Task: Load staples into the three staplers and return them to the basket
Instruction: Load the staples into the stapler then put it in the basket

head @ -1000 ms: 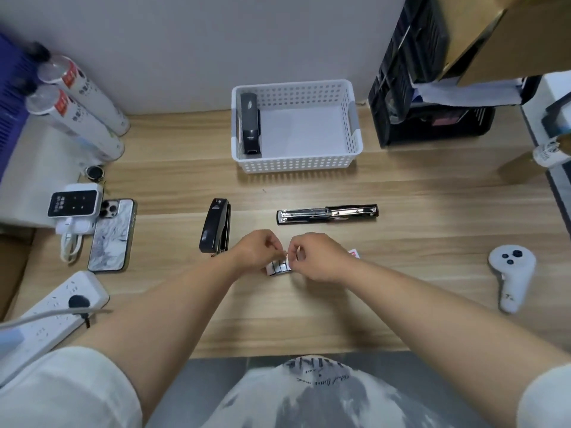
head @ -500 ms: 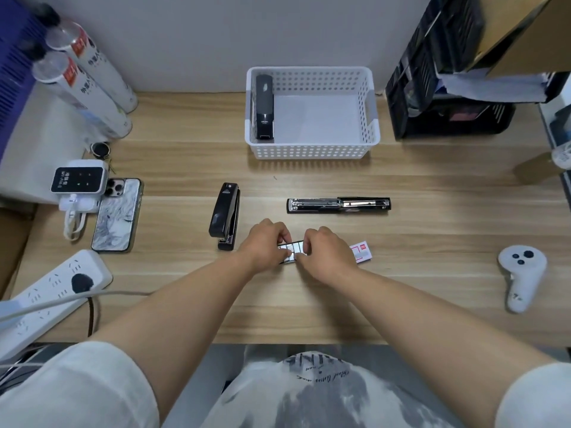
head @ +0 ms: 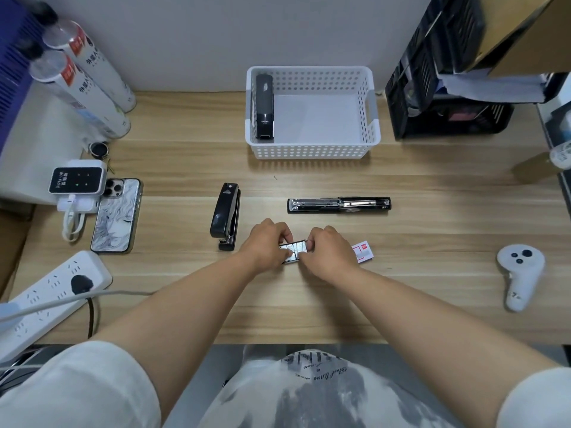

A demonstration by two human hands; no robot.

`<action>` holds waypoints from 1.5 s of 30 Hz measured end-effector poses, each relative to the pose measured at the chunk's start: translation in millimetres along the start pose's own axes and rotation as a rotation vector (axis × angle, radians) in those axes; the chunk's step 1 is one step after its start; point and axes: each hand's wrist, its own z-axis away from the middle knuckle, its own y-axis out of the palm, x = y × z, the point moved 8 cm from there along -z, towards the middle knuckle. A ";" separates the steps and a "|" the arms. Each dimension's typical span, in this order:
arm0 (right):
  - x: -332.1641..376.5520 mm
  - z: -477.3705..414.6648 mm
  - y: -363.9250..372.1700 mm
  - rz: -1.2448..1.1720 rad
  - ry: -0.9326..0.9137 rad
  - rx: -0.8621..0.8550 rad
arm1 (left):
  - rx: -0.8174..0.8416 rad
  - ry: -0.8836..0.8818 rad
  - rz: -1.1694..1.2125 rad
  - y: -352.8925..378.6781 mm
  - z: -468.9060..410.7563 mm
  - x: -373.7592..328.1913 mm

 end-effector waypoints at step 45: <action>12.3 13.4 -4.7 0.187 -0.017 -0.126 | -0.024 0.035 0.047 -1.3 2.5 2.5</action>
